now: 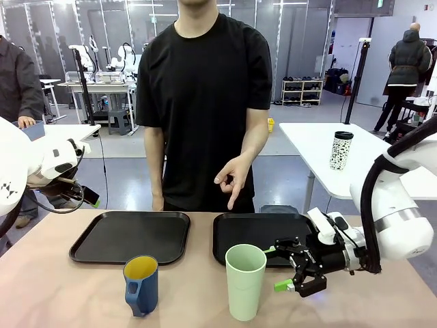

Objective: Sort and store the cups by type.
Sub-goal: Pick up the Reusable plastic cup.

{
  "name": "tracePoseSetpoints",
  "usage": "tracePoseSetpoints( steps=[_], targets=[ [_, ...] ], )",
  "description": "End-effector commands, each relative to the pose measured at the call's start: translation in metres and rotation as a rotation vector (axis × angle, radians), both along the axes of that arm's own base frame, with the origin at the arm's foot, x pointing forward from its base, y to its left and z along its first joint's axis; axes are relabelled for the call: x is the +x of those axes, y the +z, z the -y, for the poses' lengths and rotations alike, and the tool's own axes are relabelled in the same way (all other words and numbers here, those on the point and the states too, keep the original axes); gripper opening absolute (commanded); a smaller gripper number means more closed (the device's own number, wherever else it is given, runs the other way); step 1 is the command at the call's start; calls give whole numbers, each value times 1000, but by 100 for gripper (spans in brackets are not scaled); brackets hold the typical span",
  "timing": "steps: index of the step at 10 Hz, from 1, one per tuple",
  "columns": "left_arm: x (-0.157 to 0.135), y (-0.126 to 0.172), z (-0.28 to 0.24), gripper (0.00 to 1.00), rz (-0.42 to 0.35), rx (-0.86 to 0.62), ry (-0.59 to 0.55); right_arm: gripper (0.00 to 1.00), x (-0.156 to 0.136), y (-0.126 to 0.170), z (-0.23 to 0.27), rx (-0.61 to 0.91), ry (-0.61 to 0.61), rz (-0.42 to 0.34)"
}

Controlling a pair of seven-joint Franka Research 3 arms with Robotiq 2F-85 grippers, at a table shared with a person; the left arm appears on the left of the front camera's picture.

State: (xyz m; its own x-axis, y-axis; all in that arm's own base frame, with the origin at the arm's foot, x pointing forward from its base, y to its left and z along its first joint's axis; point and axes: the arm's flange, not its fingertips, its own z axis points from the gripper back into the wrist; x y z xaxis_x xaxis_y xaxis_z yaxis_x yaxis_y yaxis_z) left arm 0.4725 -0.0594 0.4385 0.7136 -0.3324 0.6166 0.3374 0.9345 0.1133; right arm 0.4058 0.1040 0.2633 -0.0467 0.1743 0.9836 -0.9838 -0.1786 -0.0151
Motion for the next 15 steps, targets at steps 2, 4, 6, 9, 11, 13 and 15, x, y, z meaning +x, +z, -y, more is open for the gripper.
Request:
tracePoseSetpoints(
  steps=[2,4,6,9,11,13,15],
  targets=[
    [1,1,0,100,3,0,5,100,-18,-44,-6,-6,4,32],
    [1,1,0,100,3,0,5,100,-18,-49,-12,1,21,19],
    [1,1,0,100,3,0,5,100,-18,-55,-18,8,31,7],
    [1,1,0,100,3,0,5,100,-12,-63,-24,39,40,1],
    [1,1,0,100,3,0,5,100,-6,-72,-27,57,38,-9],
    [1,1,0,100,3,0,5,100,-1,-79,-31,87,45,-24],
    [1,1,0,100,3,0,5,100,-1,-84,-35,94,66,-42]
  ],
)
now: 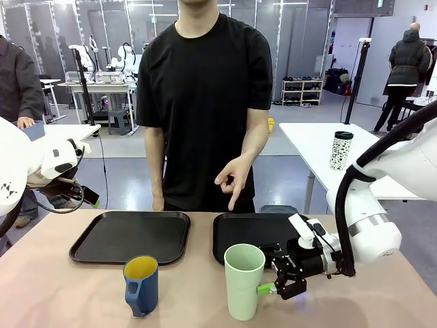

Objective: Sort and store the cups by type.
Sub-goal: Pick up the Reusable plastic cup.

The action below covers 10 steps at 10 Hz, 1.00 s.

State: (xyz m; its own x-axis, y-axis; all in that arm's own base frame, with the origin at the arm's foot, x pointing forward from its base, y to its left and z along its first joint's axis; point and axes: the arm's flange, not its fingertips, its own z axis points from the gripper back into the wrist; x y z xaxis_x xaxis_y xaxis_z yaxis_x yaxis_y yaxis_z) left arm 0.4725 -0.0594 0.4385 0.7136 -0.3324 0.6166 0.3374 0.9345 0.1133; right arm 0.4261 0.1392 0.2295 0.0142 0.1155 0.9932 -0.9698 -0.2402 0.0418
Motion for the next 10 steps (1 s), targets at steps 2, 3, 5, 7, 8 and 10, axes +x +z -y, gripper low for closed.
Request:
tracePoseSetpoints(
  steps=[2,3,5,7,8,10],
  targets=[
    [1,1,0,100,3,0,5,100,-22,-53,-3,53,9,22],
    [1,1,0,100,3,0,5,100,-24,-56,-7,64,33,13],
    [1,1,0,100,3,0,5,100,-25,-63,-12,68,44,5],
    [1,1,0,100,3,0,5,100,-29,-70,-16,74,58,-1],
    [1,1,0,100,3,0,5,100,-29,-73,-20,71,66,-6],
    [1,1,0,100,3,0,5,100,-30,-76,-25,79,74,-4]
  ],
)
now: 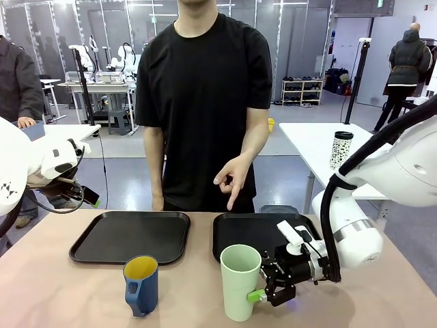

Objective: Sort and store the cups by type.
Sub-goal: Pick up the Reusable plastic cup.

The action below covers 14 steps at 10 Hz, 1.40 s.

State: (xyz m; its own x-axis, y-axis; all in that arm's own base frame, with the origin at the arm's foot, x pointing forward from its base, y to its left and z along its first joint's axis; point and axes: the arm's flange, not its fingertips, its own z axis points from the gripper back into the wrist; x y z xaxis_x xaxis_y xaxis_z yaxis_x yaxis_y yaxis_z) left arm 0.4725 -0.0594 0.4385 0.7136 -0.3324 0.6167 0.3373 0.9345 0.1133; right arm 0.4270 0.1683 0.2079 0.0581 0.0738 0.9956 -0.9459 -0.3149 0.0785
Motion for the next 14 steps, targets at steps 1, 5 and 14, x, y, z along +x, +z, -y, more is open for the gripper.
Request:
tracePoseSetpoints(
  steps=[1,5,14],
  targets=[
    [1,1,0,100,3,0,5,100,-31,-57,2,37,5,38],
    [1,1,0,100,3,0,5,100,-31,-61,-5,52,29,30],
    [1,1,0,100,3,0,5,95,-36,-64,-11,47,92,68]
  ],
)
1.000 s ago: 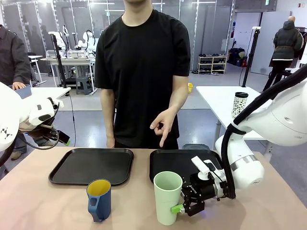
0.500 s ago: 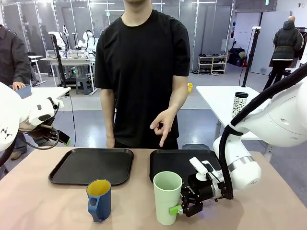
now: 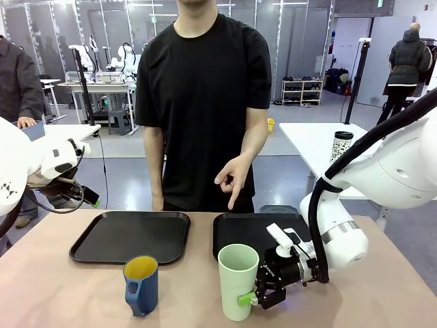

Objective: Sort and store the cups by type.
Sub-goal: Pick up the Reusable plastic cup.

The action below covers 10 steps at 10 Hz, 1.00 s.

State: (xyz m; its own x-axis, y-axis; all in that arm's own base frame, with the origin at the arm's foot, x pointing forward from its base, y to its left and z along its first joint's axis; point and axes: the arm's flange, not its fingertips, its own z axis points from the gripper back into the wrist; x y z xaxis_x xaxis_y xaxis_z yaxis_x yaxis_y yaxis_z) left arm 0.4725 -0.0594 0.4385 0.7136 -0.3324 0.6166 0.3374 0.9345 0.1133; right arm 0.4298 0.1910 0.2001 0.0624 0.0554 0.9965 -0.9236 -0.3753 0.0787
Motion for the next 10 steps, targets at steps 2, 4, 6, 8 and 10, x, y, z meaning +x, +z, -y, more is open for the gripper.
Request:
tracePoseSetpoints(
  steps=[2,4,6,8,10],
  targets=[
    [1,1,0,100,3,0,5,76,-39,-56,13,27,33,68],
    [1,1,0,100,3,0,5,57,-40,-55,14,29,42,70],
    [1,1,0,100,3,0,5,49,-41,-47,15,22,22,69],
    [1,1,0,100,3,0,5,49,-41,-20,26,17,-38,91],
    [1,1,0,100,3,0,5,49,-42,7,39,22,-85,113]
  ],
)
